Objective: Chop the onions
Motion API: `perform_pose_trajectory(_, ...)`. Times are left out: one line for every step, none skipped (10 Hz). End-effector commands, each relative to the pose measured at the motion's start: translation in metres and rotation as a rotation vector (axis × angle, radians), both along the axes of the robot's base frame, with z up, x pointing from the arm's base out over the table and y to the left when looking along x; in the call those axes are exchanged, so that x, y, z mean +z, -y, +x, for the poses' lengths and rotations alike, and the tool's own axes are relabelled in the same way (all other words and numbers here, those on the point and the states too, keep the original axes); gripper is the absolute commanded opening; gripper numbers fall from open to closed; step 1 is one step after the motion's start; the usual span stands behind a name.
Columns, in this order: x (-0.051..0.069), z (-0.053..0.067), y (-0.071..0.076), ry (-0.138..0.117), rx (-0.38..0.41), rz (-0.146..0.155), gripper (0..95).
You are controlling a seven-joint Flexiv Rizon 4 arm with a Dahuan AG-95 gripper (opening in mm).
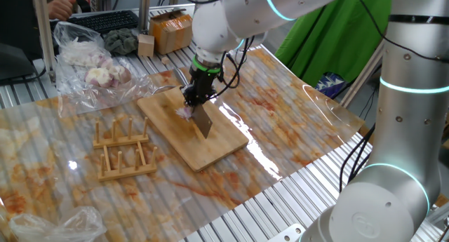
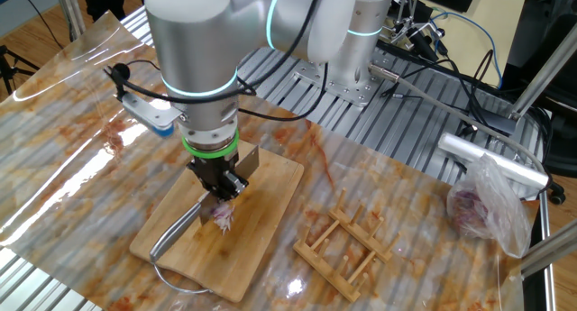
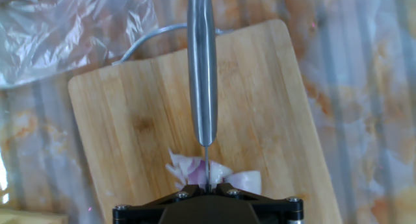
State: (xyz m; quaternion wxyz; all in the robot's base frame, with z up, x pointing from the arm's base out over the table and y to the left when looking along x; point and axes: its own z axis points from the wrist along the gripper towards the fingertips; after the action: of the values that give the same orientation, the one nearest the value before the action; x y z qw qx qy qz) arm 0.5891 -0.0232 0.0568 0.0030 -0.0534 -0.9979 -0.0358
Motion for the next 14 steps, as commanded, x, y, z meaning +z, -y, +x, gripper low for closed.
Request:
perform_pose_trajectory(0.010, -0.003, 0.004, -0.012, 0.016, -0.006, 0.0)
perform_pose_trajectory(0.014, -0.004, 0.008, -0.015, 0.028, -0.011, 0.0)
perform_pose_trajectory(0.017, -0.005, 0.014, -0.015, 0.045, -0.015, 0.0)
perform_pose_trajectory(0.017, -0.006, 0.017, -0.012, 0.048, -0.015, 0.0)
perform_pose_trajectory(0.017, -0.006, 0.017, -0.009, 0.047, -0.016, 0.0)
perform_pose_trajectory(0.017, -0.006, 0.017, -0.009, 0.045, -0.016, 0.0)
perform_pose_trajectory(0.014, -0.007, 0.016, -0.009, 0.045, -0.012, 0.0)
perform_pose_trajectory(0.009, -0.008, 0.015, -0.005, 0.045, -0.010, 0.0)
perform_pose_trajectory(0.001, -0.010, 0.014, 0.003, 0.046, -0.008, 0.0)
perform_pose_trajectory(-0.008, -0.012, 0.012, 0.019, 0.045, -0.006, 0.0)
perform_pose_trajectory(-0.020, -0.014, 0.010, 0.037, 0.038, -0.003, 0.0)
perform_pose_trajectory(-0.027, -0.015, 0.009, 0.051, 0.035, 0.000, 0.0)
perform_pose_trajectory(-0.032, -0.015, 0.007, 0.058, 0.030, -0.002, 0.0)
perform_pose_trajectory(-0.026, -0.013, 0.007, 0.047, 0.027, -0.003, 0.0)
